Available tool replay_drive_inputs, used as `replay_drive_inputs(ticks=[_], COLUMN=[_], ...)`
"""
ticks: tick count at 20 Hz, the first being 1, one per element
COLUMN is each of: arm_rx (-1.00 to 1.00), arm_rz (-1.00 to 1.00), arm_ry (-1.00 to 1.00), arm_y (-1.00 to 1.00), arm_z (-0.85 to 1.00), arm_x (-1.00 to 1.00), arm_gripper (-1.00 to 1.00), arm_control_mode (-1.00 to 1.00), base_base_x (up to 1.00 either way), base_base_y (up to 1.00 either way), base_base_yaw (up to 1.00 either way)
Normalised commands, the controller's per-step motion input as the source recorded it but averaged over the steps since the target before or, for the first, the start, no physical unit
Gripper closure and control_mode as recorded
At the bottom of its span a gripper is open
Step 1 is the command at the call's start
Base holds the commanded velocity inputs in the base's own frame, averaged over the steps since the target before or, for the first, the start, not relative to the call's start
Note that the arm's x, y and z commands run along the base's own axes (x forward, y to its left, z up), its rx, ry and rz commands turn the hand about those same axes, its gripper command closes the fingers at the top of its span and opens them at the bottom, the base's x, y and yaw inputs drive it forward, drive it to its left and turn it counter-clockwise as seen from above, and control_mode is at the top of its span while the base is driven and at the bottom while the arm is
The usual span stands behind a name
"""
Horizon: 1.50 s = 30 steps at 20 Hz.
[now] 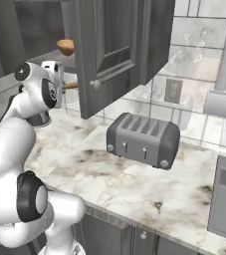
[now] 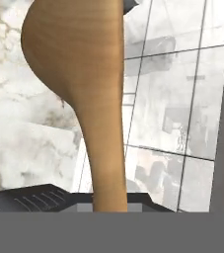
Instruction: Organize the utensils by type. Pick up the wooden spoons from the counter and place them in the open cabinet. Then pick up the metallic utensils from the counter and place them in the open drawer.
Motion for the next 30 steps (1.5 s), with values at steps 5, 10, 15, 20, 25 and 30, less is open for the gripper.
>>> replay_drive_inputs(ticks=[5,10,15,20,25,30], arm_rx=[0.08,0.06,0.01,0.0,0.1,0.2], arm_rz=[0.01,0.05,0.08,0.08,0.0,-0.01], arm_ry=[-0.49,-0.24,-0.09,0.02,0.28,0.29], arm_y=[0.03,-0.02,-0.05,-0.1,-0.05,-0.07], arm_z=[0.6,0.69,0.55,0.45,0.62,0.46], arm_x=[0.34,0.22,0.31,0.41,0.13,0.0], arm_gripper=[1.0,1.0,1.0,1.0,1.0,1.0], arm_control_mode=[-1.0,-1.0,-1.0,-1.0,-1.0,-1.0], base_base_x=[0.0,0.0,0.0,0.0,0.0,0.0], base_base_y=[0.0,0.0,0.0,0.0,0.0,0.0], base_base_yaw=[0.0,0.0,0.0,0.0,0.0,0.0])
